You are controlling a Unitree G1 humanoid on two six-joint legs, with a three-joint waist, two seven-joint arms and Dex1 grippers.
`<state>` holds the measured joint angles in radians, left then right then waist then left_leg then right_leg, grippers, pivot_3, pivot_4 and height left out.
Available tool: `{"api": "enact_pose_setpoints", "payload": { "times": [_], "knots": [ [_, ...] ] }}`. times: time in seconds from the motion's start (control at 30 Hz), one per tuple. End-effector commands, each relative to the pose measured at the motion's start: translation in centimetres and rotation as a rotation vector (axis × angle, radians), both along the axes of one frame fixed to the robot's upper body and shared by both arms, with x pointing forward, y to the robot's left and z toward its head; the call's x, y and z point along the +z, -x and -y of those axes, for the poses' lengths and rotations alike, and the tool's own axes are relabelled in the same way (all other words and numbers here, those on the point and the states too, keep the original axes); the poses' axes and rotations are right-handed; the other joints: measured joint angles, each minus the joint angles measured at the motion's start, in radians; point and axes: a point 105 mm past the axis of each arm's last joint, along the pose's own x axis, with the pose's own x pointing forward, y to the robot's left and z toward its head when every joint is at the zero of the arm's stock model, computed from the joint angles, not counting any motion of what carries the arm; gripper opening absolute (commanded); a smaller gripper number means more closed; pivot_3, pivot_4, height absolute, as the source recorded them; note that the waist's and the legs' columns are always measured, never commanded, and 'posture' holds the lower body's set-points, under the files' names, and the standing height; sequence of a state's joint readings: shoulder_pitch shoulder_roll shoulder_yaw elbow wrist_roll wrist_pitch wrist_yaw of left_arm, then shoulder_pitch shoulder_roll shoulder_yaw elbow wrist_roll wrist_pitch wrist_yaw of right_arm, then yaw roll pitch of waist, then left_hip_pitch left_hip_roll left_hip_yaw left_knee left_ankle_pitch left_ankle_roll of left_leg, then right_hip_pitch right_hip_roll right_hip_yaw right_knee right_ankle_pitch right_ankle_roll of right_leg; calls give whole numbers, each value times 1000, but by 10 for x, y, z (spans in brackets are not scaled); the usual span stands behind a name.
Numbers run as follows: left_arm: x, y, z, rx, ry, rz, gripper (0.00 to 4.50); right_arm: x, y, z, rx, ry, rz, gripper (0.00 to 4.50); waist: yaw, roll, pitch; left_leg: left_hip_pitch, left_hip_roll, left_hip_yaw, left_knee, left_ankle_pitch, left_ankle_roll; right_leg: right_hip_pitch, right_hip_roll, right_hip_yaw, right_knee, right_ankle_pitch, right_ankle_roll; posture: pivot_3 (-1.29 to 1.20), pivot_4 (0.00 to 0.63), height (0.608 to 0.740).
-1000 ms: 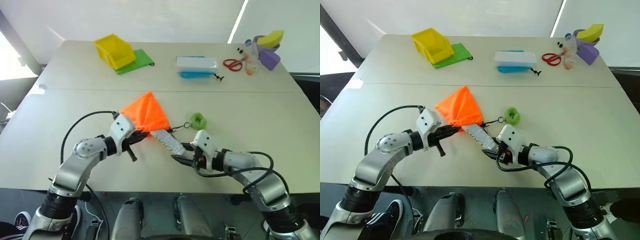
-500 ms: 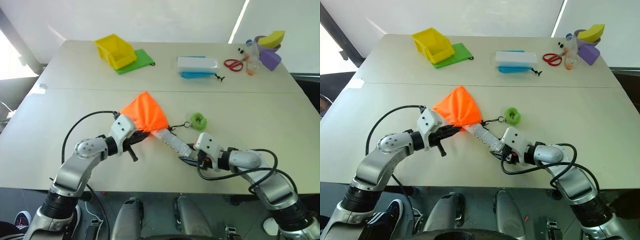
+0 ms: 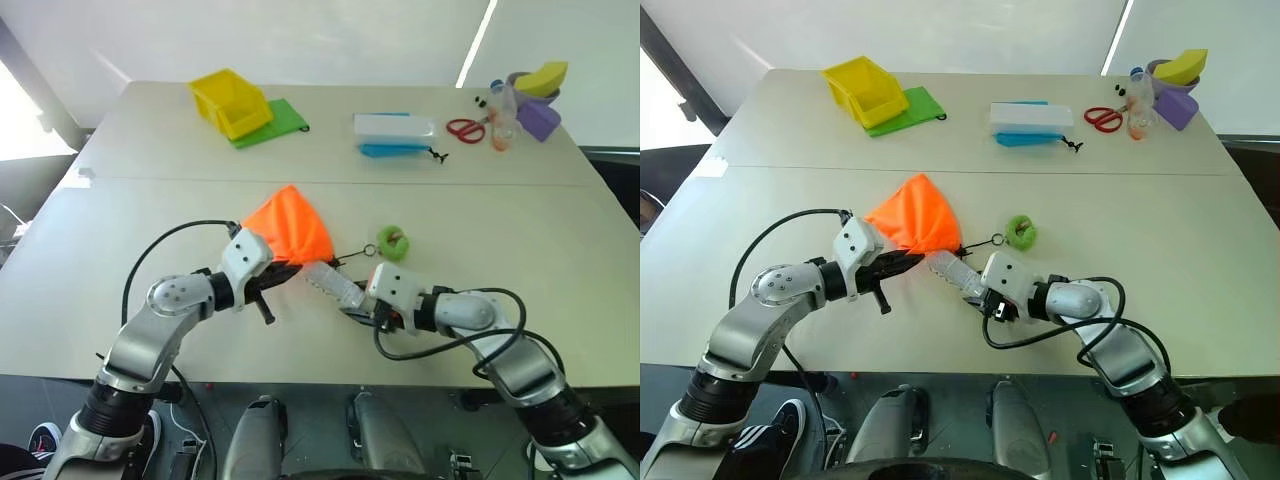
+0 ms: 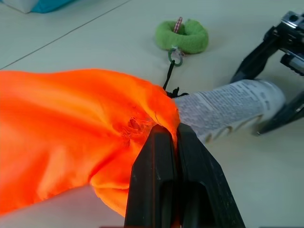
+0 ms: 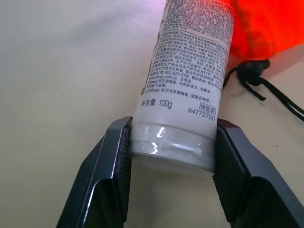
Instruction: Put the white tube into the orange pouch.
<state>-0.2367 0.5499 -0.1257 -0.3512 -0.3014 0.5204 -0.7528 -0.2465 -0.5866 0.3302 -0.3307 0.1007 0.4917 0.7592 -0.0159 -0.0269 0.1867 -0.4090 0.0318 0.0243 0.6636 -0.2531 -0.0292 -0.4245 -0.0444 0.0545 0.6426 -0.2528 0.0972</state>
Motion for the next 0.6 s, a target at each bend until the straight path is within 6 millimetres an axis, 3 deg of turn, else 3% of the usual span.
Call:
{"api": "enact_pose_setpoints", "payload": {
  "times": [0.03,0.17,0.47,0.6],
  "knots": [
    [9,7,6,-40,8,43,0,17,-17,-6,-45,-39,105,1773,-1,0,0,0,0,0,0,0,0,0,0,0,0,0,0,0,150,740],
    [9,8,6,-43,8,39,0,23,-32,-4,-127,-80,128,1773,-2,0,0,0,0,0,0,0,0,0,0,0,1,0,0,0,150,740],
    [11,10,13,-42,18,44,0,19,-26,-18,-87,-76,98,1773,-3,0,0,0,0,0,0,0,0,0,0,0,1,0,0,0,150,740],
    [9,10,14,-50,9,41,0,13,-34,-28,-121,-49,82,1773,-6,0,0,1,0,0,0,0,0,0,1,0,2,0,0,0,150,740]
  ]
}}
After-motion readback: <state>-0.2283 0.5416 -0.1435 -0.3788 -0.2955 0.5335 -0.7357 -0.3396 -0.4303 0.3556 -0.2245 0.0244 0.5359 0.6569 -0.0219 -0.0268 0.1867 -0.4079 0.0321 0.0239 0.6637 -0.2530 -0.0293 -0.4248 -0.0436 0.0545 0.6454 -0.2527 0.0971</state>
